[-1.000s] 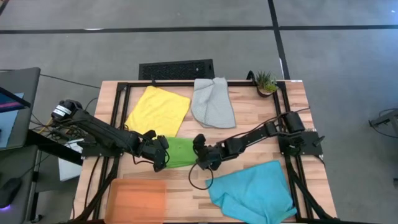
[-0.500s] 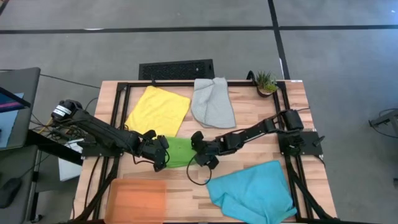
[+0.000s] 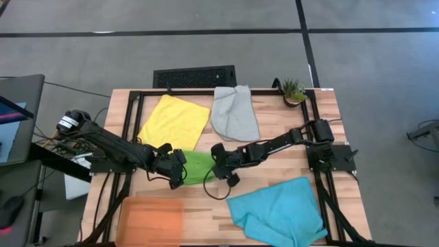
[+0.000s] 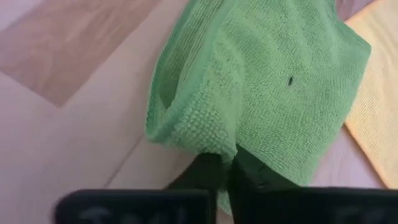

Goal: Fold microfiber towels
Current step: Put the folded green towel into the orange bin

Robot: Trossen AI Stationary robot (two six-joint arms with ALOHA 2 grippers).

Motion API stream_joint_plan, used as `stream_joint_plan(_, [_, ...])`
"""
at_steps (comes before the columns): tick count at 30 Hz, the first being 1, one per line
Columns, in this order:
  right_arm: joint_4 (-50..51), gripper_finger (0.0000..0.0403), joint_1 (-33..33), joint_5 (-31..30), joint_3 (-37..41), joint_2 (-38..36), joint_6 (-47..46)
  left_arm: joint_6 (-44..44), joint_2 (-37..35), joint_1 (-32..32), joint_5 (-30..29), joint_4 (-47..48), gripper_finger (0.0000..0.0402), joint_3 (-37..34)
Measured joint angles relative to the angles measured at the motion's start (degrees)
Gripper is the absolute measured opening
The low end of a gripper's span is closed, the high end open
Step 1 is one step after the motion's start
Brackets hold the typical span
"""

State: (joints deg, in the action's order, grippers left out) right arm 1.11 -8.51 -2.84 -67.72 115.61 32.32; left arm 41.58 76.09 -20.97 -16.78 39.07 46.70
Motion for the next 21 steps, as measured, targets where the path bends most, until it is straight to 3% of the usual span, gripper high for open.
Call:
stream_joint_plan(10, [0.1,0.0007,-0.1,-0.4,0.0,-0.3,-8.9,0.4,0.0,-0.4,1.5,0.0,0.015,0.0])
stream_joint_plan(16, [3.6,0.0004,-1.6,-6.6,-2.2,-0.5,-11.4,2.5,-0.7,-3.2,1.4,0.1,0.015,0.0])
stream_joint_plan(21, [5.9,0.0003,-3.0,-7.8,-5.3,-0.5,-11.5,5.5,-3.0,-7.0,0.0,0.6,0.015,0.0])
